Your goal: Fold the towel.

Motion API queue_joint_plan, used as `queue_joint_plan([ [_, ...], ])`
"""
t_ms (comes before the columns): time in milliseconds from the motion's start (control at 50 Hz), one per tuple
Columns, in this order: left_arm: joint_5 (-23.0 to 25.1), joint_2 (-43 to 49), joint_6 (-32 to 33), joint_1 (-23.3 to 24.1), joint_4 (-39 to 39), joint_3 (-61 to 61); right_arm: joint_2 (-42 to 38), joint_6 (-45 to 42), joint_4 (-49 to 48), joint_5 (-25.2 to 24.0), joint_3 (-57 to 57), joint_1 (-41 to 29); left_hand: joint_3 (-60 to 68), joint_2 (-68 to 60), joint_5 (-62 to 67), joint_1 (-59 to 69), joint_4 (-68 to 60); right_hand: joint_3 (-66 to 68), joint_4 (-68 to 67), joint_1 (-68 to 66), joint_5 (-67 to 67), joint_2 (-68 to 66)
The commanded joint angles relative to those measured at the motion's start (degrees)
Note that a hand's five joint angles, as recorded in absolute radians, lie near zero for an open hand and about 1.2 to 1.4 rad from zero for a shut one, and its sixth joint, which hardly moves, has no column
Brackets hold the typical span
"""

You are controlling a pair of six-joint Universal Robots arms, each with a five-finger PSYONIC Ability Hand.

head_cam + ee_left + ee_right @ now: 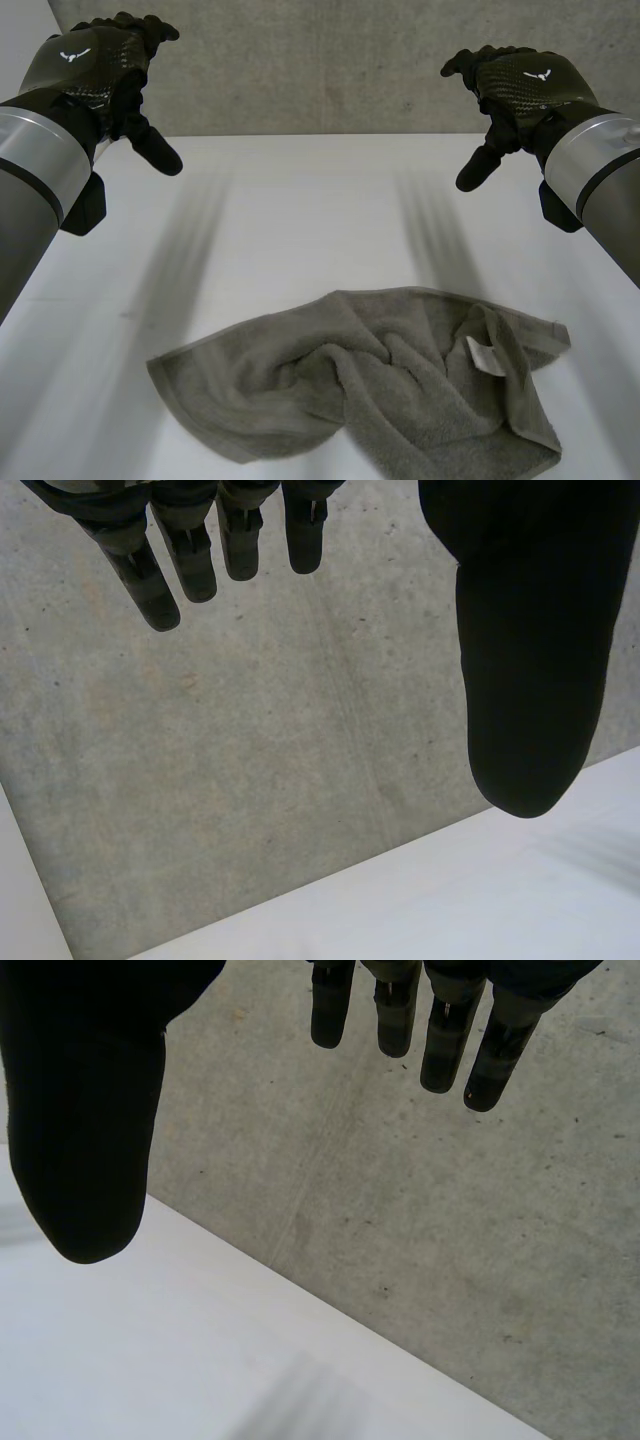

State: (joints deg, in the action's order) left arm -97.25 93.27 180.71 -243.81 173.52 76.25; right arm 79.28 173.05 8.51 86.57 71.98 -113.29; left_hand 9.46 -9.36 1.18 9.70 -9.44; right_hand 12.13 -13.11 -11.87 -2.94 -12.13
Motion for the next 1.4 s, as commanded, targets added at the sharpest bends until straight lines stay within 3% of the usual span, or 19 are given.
queue_joint_plan([
  [20, 0.04, 0.07, 0.0, 0.01, -0.03, 0.04, 0.0, -0.08, 0.01, -0.08, 0.09, 0.0, 0.59, -0.69, -1.14, 0.35, -0.61, -2.13, 3.11, 1.87, 2.94, 2.13],
  [380, 0.21, 2.35, 0.26, -0.08, -0.9, -0.49, -0.26, -2.72, 0.37, -5.8, -0.53, 0.88, 1.77, -1.87, 0.04, 1.53, -1.78, -2.13, 3.11, 1.87, 2.94, 2.13],
  [600, 0.39, 8.67, 0.17, -0.78, -2.75, 6.34, -8.35, -19.94, 8.36, -4.39, -0.79, 1.93, 2.61, -2.71, 0.88, 2.37, -2.63, -2.13, 3.11, 1.87, 2.94, 2.13],
  [720, 5.3, 15.0, 0.17, -0.87, -0.65, 14.44, -12.13, -21.26, 13.99, -4.83, 4.83, 4.66, 2.78, -2.88, 1.05, 2.54, -2.79, -2.13, 3.11, 1.87, 2.94, 2.13],
  [920, 6.72, 22.13, 0.17, 2.55, 4.98, 18.41, -11.95, -21.97, 3.63, -4.56, 20.55, 8.08, 4.29, -4.39, 2.57, 4.05, -4.31, -1.89, 2.87, 1.63, 2.7, 1.89],
  [1120, 6.72, 23.89, 0.26, 5.1, 9.28, 18.23, -12.22, -22.41, -2.53, -4.39, 24.96, 9.23, 16.06, -16.16, 14.33, 15.82, -16.08, 27.89, -26.92, -28.16, -27.09, -27.9],
  [1280, 6.72, 24.94, 0.35, 6.33, 11.4, 17.79, -11.69, -22.67, -2.8, -4.48, 23.82, 9.05, 28.82, -28.92, 27.1, 28.58, -28.84, 67.82, -66.85, -68.09, -67.01, -67.83],
  [1400, 6.63, 27.23, 0.35, 6.77, 12.45, 17.35, -12.04, -24.25, -2.62, -4.3, 23.11, 8.52, 28.85, -28.95, 27.12, 28.61, -28.87, 67.87, -66.89, -68.13, -67.06, -67.87],
])
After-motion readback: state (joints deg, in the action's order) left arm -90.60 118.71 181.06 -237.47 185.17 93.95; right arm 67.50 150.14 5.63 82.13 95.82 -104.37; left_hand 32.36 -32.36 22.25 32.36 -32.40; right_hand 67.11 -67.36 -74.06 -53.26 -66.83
